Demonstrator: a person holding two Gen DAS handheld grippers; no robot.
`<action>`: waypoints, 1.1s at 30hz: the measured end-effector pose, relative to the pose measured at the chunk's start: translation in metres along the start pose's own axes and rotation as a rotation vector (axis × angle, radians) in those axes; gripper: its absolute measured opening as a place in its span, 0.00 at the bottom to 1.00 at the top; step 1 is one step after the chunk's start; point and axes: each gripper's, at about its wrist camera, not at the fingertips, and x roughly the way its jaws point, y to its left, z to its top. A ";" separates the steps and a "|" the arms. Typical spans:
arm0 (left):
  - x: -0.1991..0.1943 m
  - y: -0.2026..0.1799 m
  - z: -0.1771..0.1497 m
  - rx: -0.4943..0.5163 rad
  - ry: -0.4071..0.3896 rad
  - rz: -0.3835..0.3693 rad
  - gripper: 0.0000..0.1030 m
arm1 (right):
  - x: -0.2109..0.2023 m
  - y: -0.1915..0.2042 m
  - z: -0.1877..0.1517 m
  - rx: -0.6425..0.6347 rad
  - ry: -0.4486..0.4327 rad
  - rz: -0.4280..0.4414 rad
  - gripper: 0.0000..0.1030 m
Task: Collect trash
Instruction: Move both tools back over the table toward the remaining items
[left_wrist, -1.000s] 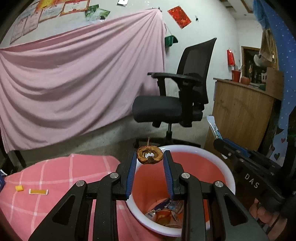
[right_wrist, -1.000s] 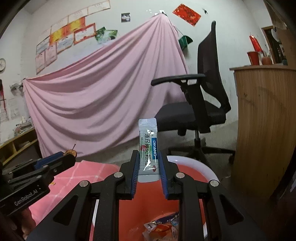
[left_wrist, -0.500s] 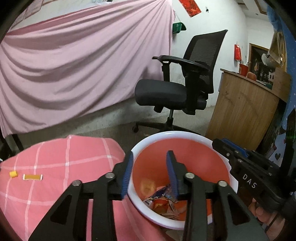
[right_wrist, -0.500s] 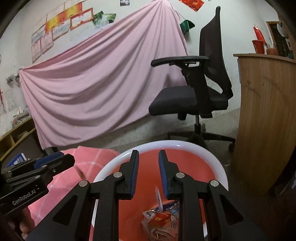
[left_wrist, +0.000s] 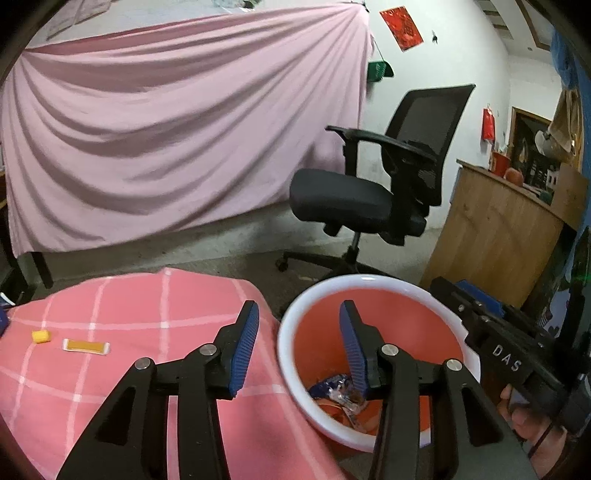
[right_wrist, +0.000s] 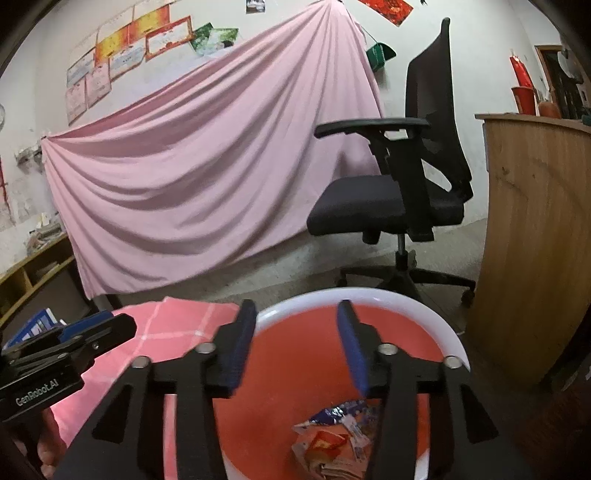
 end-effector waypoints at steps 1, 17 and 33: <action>-0.006 0.006 0.001 -0.006 -0.010 0.010 0.39 | 0.000 0.003 0.002 -0.001 -0.007 0.001 0.47; -0.099 0.102 -0.019 -0.105 -0.285 0.273 0.98 | -0.019 0.091 0.010 -0.046 -0.286 0.111 1.00; -0.146 0.199 -0.059 -0.151 -0.370 0.455 0.98 | -0.004 0.183 -0.003 -0.203 -0.352 0.274 1.00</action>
